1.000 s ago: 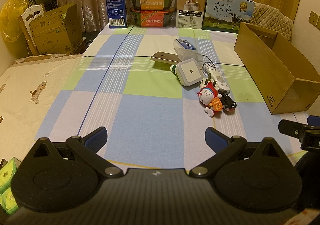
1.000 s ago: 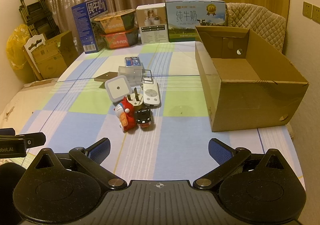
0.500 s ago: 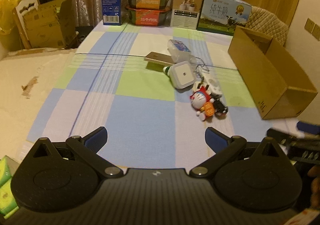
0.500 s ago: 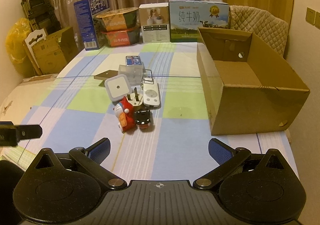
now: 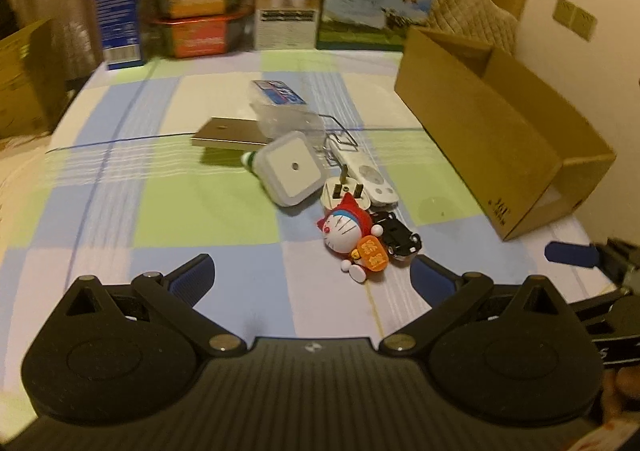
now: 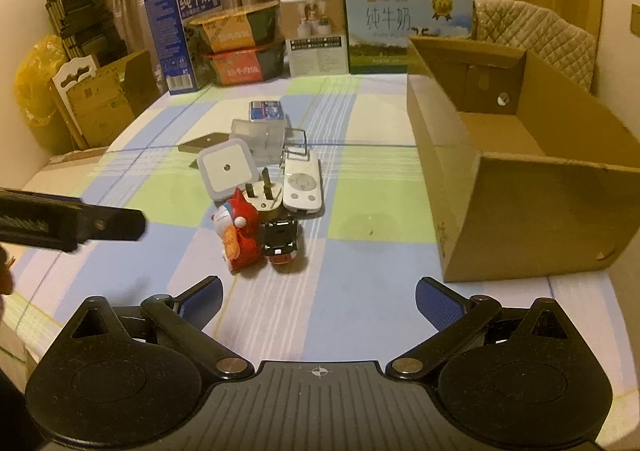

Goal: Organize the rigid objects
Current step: 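Grasp the red Doraemon figurine with the left gripper while the right gripper grasps the black toy car, then carry the figurine and toy car with both grippers into the cardboard box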

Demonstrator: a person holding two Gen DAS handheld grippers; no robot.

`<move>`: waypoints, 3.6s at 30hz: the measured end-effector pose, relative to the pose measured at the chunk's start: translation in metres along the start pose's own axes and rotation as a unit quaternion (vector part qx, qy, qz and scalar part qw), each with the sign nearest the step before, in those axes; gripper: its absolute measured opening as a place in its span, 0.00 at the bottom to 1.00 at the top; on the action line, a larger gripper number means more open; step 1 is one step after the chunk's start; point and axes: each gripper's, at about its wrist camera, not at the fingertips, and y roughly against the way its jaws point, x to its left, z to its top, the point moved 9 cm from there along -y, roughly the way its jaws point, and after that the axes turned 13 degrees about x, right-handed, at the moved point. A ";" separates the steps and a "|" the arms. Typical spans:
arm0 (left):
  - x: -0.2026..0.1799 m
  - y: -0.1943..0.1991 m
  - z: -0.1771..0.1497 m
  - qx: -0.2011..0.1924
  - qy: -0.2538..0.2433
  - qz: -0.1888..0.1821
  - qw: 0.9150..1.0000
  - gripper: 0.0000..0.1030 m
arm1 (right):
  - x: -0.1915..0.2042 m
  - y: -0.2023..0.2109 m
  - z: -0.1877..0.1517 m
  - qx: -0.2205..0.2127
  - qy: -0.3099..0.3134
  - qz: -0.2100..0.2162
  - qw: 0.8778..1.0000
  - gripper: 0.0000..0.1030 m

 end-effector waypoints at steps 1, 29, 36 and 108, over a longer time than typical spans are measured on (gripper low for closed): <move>-0.001 -0.008 0.001 0.001 -0.005 -0.004 1.000 0.99 | -0.001 -0.006 0.000 0.005 0.001 0.005 1.000 0.90; 0.006 -0.089 0.029 0.035 -0.005 -0.045 0.998 0.52 | -0.009 -0.059 0.006 0.036 0.001 0.021 0.999 0.76; 0.034 -0.082 0.024 0.048 -0.009 -0.025 0.999 0.53 | 0.007 -0.068 0.019 0.022 0.029 0.029 0.999 0.76; 0.003 -0.042 0.054 -0.012 -0.010 -0.021 1.000 0.47 | 0.006 -0.041 0.089 -0.061 0.039 -0.021 0.997 0.27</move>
